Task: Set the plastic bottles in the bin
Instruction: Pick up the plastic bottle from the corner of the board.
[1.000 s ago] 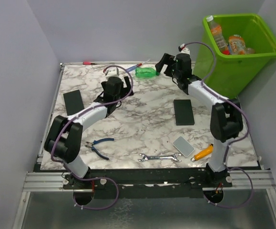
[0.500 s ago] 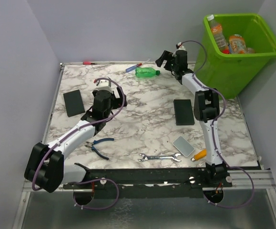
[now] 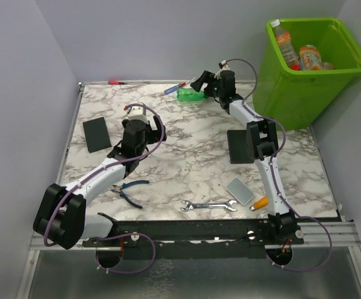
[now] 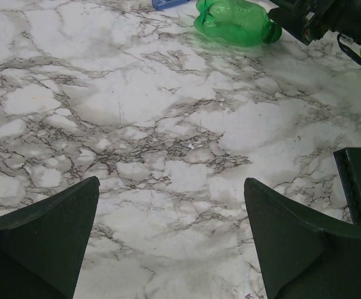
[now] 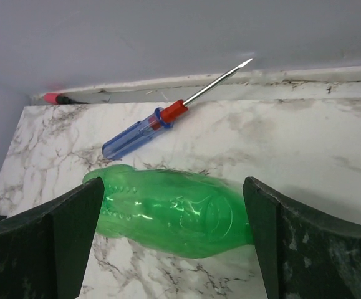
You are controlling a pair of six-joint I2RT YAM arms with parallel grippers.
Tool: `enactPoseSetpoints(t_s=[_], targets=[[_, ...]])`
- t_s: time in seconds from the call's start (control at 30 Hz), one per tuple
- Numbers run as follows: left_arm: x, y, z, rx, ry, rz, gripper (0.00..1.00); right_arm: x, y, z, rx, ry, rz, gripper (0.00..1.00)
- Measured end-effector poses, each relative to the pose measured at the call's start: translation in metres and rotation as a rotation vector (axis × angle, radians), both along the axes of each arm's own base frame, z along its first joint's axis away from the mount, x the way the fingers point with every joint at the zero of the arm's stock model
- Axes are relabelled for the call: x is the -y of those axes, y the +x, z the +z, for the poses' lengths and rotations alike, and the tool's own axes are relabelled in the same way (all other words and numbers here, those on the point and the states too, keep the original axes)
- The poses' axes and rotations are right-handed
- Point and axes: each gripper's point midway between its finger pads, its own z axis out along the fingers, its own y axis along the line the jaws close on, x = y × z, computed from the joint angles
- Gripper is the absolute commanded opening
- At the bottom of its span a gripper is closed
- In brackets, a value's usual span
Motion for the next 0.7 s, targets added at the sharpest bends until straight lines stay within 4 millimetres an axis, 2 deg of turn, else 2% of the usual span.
enactPoseSetpoints(t_s=[0.1,0.23,0.43,0.53,0.7], targets=[[0.000,0.000,0.000,0.002,-0.001,0.000,0.98,-0.017,-0.010,-0.007,-0.004,0.001,0.033,0.95],[0.000,0.001,0.001,0.005,-0.007,0.002,0.98,-0.034,-0.033,-0.032,-0.051,-0.004,0.073,0.95],[-0.001,-0.005,-0.006,-0.012,-0.019,0.008,0.98,-0.047,-0.067,-0.032,-0.079,-0.029,0.112,0.95],[-0.003,-0.008,-0.010,-0.020,-0.025,0.011,0.98,-0.052,-0.076,-0.033,-0.076,-0.051,0.131,0.87],[-0.003,-0.010,-0.004,-0.008,-0.043,0.014,0.98,-0.053,-0.091,-0.037,-0.084,-0.085,0.152,0.68]])
